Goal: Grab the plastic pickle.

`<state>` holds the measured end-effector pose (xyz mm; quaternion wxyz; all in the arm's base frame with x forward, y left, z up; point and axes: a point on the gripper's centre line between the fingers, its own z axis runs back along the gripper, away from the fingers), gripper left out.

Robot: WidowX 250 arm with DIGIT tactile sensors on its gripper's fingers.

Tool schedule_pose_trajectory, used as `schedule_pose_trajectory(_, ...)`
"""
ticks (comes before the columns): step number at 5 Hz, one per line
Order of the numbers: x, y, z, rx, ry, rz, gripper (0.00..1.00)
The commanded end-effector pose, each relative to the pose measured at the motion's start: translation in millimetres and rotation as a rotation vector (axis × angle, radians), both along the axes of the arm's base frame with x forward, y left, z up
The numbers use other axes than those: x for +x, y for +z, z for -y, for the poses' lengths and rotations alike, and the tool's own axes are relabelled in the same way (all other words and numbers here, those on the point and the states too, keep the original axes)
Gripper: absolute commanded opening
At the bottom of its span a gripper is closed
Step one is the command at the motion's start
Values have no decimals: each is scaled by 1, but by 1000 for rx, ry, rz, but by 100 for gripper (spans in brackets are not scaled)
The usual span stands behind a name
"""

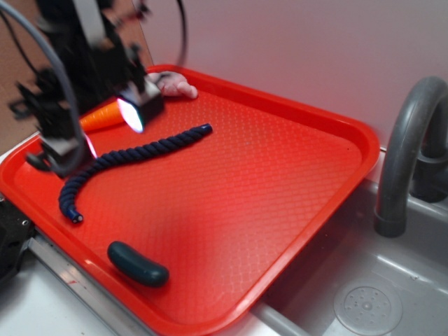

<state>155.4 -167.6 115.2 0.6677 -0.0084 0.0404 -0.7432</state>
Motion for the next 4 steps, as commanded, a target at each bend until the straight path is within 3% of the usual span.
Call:
schedule_pose_trajectory(1, -41, -43, 7, 11, -138, -62, 100)
schedule_pose_trajectory(2, -53, -56, 10, 22, -177, -85, 100)
schedule_pose_trajectory(4, -55, -94, 22, 98, -160, -129, 100)
